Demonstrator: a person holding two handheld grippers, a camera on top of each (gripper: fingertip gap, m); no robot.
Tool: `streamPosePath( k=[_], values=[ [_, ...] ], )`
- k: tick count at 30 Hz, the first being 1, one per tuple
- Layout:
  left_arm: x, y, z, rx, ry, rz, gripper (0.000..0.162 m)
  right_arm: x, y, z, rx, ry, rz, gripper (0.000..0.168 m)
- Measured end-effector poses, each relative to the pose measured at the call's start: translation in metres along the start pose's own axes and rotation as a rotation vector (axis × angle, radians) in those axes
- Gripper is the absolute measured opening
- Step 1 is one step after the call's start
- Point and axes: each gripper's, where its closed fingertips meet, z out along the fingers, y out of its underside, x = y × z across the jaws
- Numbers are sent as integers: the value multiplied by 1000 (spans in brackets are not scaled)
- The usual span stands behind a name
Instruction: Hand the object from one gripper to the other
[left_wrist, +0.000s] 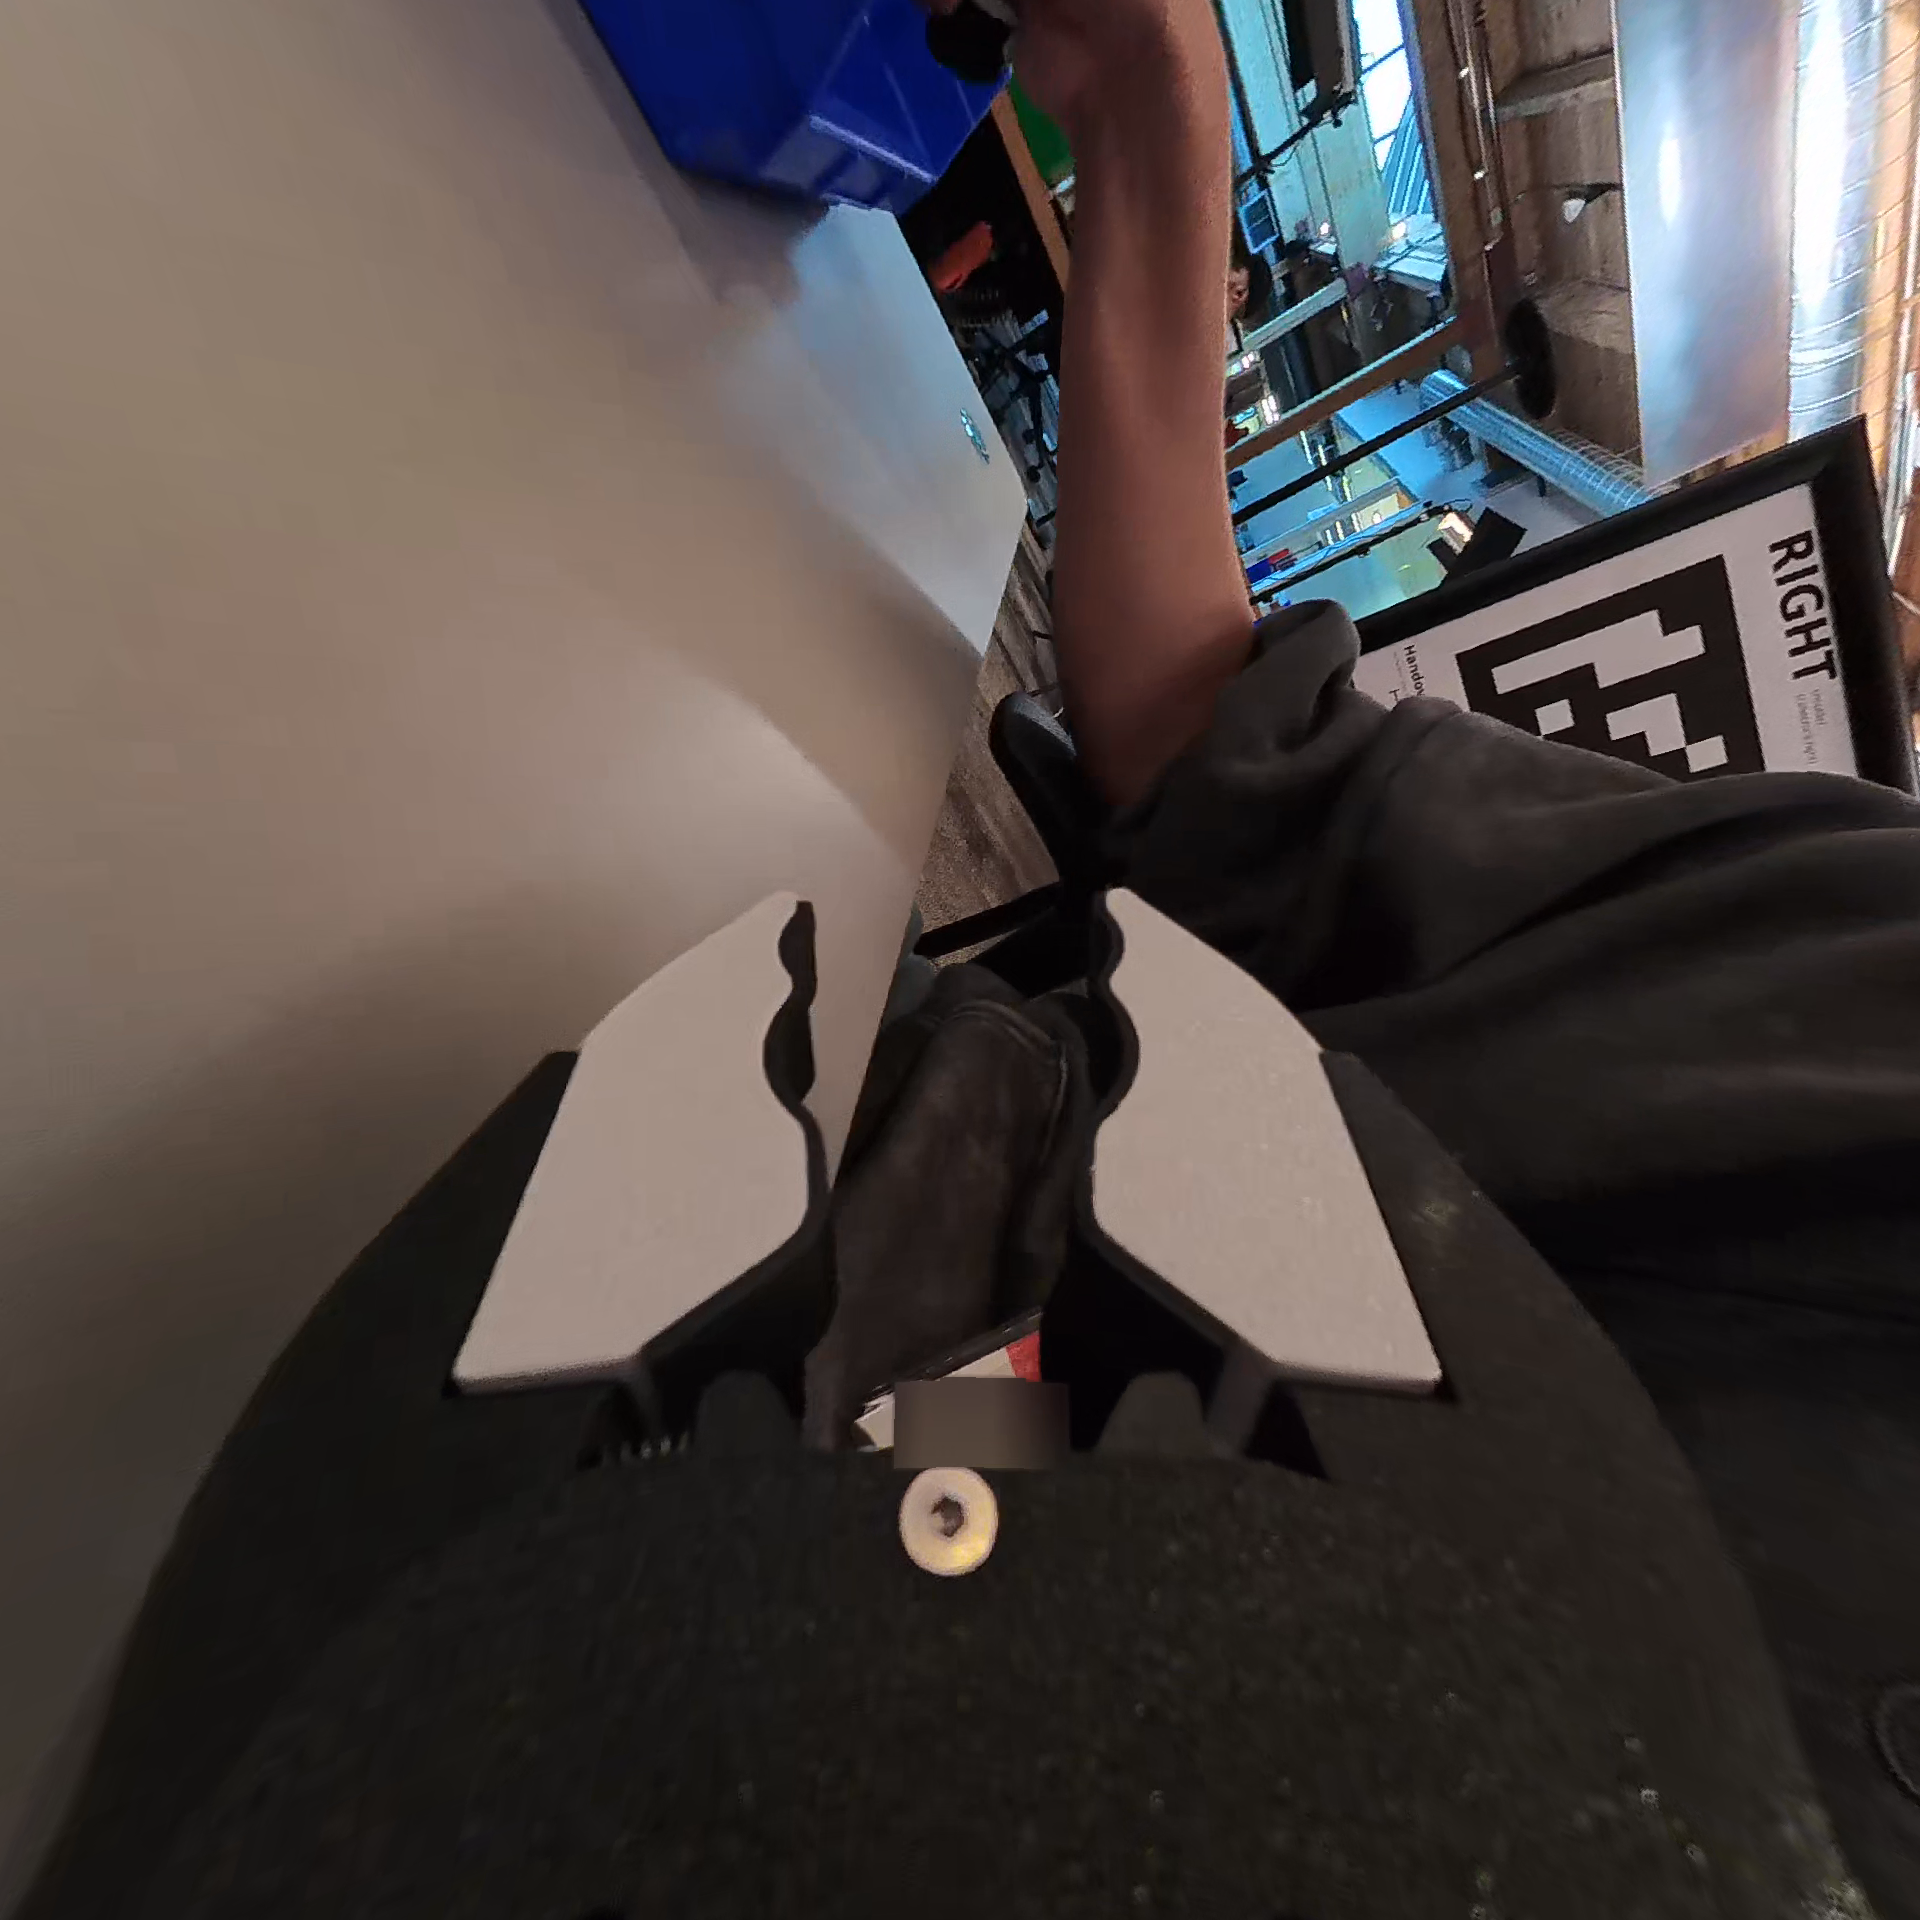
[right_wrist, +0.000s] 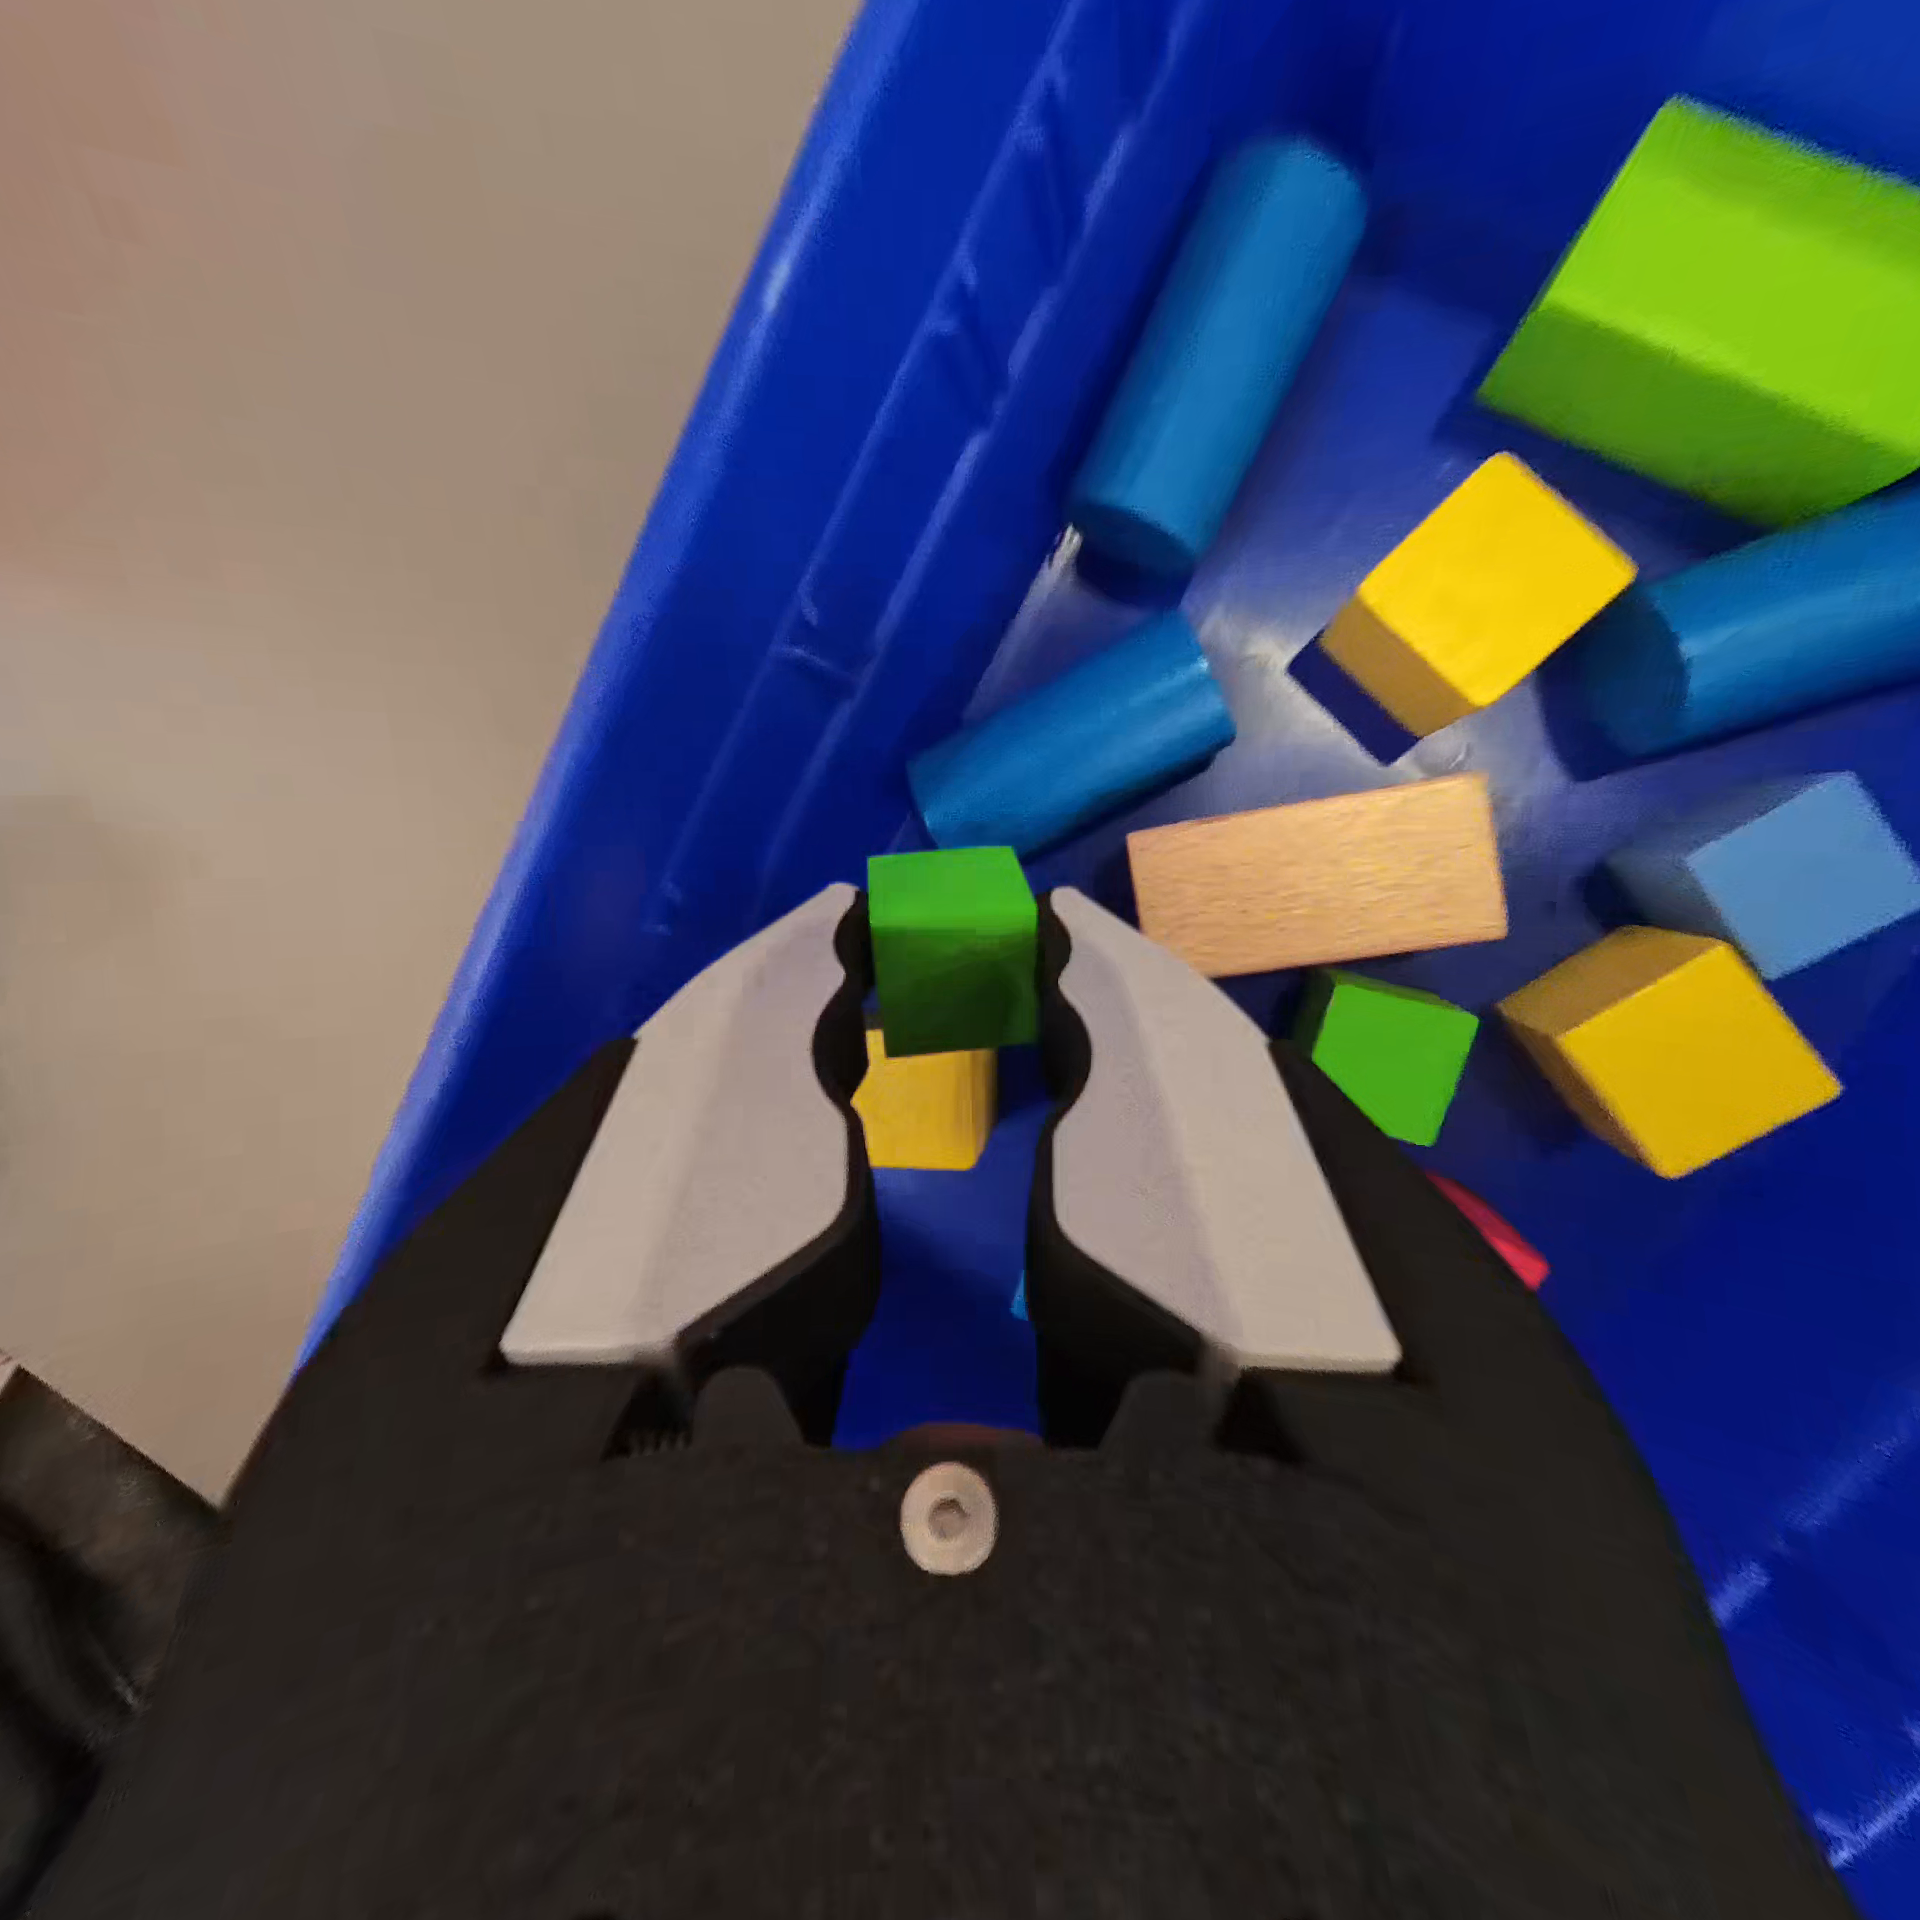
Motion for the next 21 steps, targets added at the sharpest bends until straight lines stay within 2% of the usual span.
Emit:
streamPosePath(
  k=[9, 14, 16, 18, 19, 21],
  values=[
    [2, 6, 2, -37, -21, 33, 50, 19, 30, 28, -321, 218, -63, 29],
    [-3, 14, 7, -86, -90, 87, 50, 10, 38, 27, -392, 214, -52, 29],
    [-3, 15, 8, -91, -98, 95, 50, 6, 38, 28, -383, 201, -62, 30],
    [-1, 13, 7, -81, -90, 91, 50, 6, 35, 23, -360, 186, -66, 44],
    [0, 11, 7, -72, -86, 93, 50, 5, 30, 15, -323, 188, -74, 54],
    [3, 6, 3, -42, -91, 118, 50, 2, 13, -20, -191, 222, -98, 57]
  ],
)
